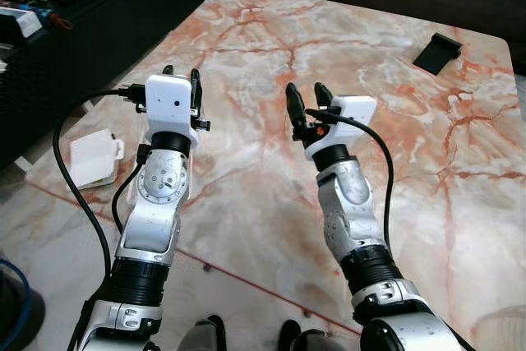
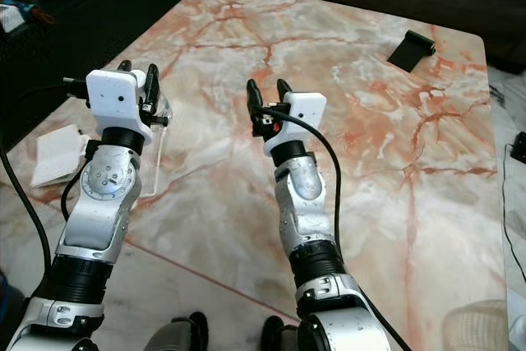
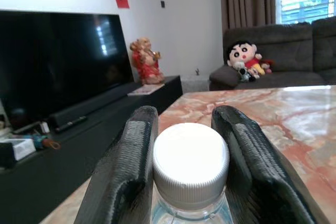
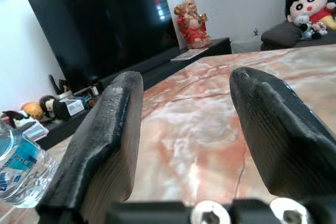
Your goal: Picking trash to rubbish bin
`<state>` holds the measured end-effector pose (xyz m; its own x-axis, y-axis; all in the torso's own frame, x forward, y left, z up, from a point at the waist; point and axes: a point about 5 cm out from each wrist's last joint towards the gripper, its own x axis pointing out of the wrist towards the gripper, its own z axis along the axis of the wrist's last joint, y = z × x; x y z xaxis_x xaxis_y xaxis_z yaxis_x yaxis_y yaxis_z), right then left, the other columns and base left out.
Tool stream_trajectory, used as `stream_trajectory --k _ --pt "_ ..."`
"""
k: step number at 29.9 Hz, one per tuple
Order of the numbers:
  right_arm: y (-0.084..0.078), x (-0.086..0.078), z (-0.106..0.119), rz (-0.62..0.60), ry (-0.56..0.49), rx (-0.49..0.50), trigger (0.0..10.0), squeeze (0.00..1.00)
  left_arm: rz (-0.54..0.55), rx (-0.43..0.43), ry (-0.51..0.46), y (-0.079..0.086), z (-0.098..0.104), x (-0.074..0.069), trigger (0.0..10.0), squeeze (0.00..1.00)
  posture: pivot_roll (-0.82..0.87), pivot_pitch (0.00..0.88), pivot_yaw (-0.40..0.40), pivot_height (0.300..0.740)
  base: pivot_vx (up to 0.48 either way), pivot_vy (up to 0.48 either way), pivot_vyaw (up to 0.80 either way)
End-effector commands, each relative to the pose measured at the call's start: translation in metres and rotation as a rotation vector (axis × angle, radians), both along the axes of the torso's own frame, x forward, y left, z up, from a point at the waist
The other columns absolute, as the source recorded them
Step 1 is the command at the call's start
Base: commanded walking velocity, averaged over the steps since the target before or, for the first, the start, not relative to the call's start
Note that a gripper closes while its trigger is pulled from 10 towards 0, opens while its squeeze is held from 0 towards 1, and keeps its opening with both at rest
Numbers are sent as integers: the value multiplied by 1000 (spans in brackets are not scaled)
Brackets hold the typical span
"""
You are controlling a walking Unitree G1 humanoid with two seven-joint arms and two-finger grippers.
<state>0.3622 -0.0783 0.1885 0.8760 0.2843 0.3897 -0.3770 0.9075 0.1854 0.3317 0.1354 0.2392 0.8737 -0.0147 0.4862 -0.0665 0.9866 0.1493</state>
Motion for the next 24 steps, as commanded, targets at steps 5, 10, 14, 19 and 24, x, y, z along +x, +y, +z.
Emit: stream_trajectory --k 5,10,14,19,24 --pt "-1 0 5 -1 -15 1 10000 0 2 11 -28 0 3 -2 10000 0 132 158 -20 740 0 0 0" --pt "-1 0 5 -1 -14 0 10000 0 6 9 -28 0 3 -2 10000 0 131 160 -22 740 0 0 0" --pt "-2 0 5 -2 -13 -1 10000 0 8 9 -28 1 3 -2 10000 0 130 166 -24 740 0 0 0" --pt "-2 0 5 -4 -12 -4 10000 0 10 8 -30 1 4 -2 10000 0 130 171 -26 740 0 0 0" --pt "-2 0 5 -2 -8 -4 10000 0 11 8 -31 2 5 -2 10000 0 131 176 -27 740 -98 0 0"
